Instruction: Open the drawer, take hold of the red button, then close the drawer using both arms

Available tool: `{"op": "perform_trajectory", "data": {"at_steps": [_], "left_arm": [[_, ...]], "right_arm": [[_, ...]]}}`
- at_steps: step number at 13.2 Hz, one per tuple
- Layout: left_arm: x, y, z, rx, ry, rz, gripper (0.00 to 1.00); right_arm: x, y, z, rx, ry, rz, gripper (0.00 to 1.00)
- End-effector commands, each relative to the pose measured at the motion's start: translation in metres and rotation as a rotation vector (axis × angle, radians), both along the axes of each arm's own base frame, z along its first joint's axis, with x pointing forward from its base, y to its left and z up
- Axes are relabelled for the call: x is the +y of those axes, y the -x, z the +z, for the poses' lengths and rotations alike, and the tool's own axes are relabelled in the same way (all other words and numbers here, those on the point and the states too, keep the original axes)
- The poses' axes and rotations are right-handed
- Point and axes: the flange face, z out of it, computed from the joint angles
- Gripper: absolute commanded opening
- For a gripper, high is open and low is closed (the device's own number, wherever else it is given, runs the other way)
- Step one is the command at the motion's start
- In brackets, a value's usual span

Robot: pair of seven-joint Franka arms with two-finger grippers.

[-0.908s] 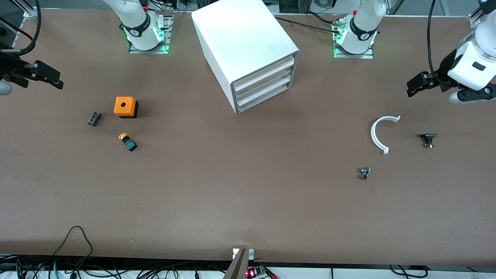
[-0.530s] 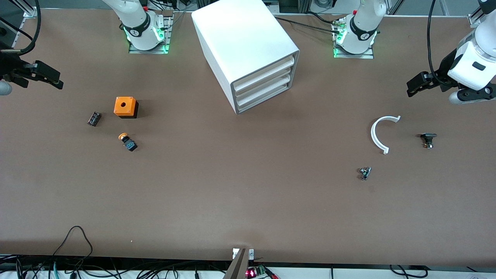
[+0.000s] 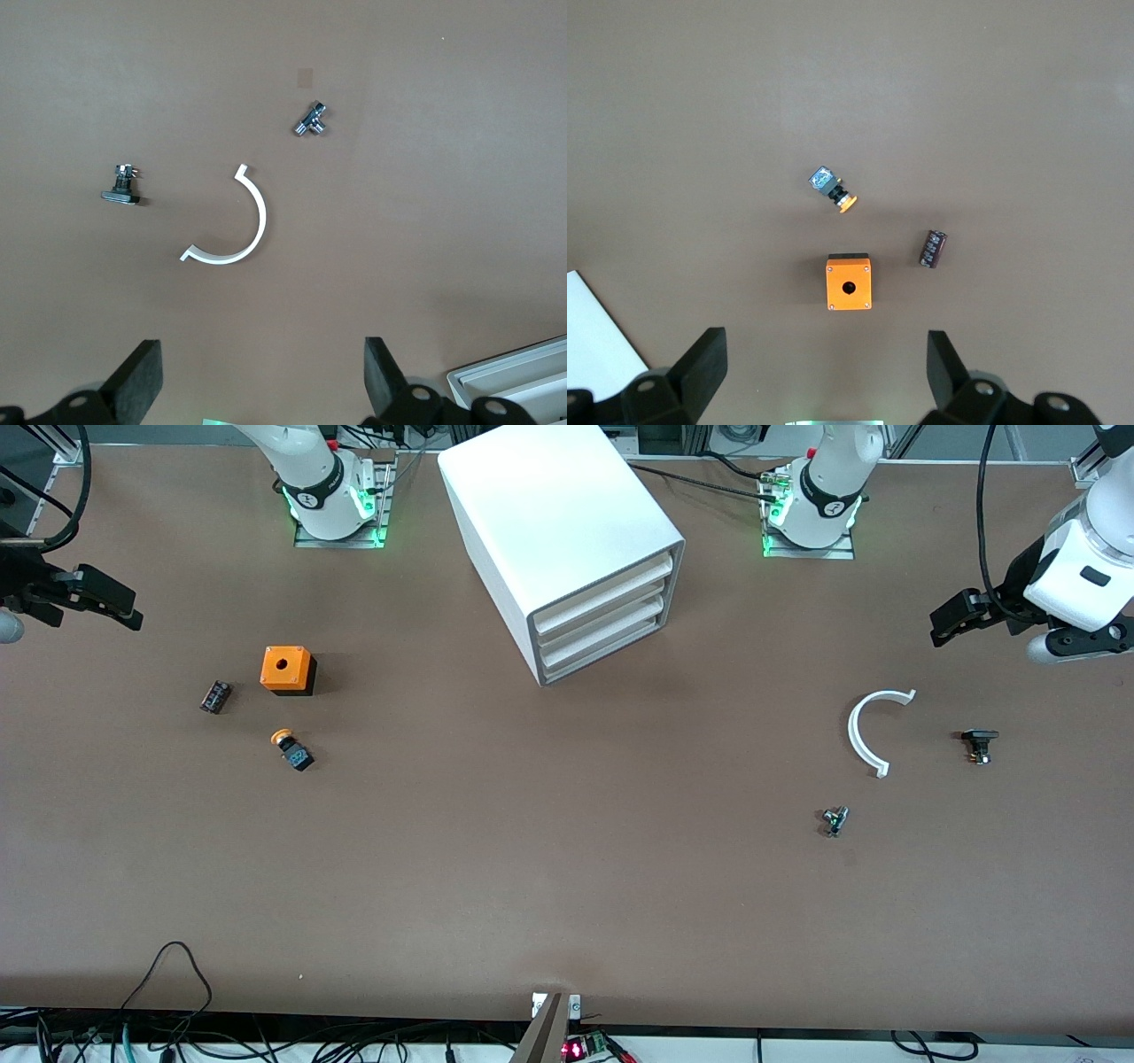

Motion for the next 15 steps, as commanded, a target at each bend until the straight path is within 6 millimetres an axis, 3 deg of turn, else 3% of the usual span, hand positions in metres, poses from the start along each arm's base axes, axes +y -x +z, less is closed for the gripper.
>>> {"op": "perform_trajectory", "data": {"at_steps": [1,4,6,9,11,15], "left_arm": [[0.002,-0.002,0.006,0.003,-0.008,-0.012,1.0],[0.0,-0.005,0.012,-0.012,-0.002,-0.024,1.0],[-0.017,-0.008,-0.002,0.047,-0.011,-0.049,1.0],[-0.024,-0.012,-0.009,0.064,-0.001,-0.07,1.0],[-0.044,-0.017,-0.037,0.114,0.029,-0.105,1.0],[-0.086,-0.023,-0.129,0.311,0.265,-0.165,1.0]], "right_arm": [[-0.003,0.004,0.001,-0.01,0.002,0.0,1.0],[-0.004,0.003,0.001,-0.016,0.002,-0.001,1.0],[-0.005,0.003,0.001,-0.016,0.002,-0.003,1.0],[-0.004,0.003,0.002,-0.019,0.002,-0.001,1.0],[-0.005,0.001,0.002,-0.031,0.002,-0.002,1.0],[-0.002,0.0,0.002,-0.033,0.004,0.004,1.0]]}}
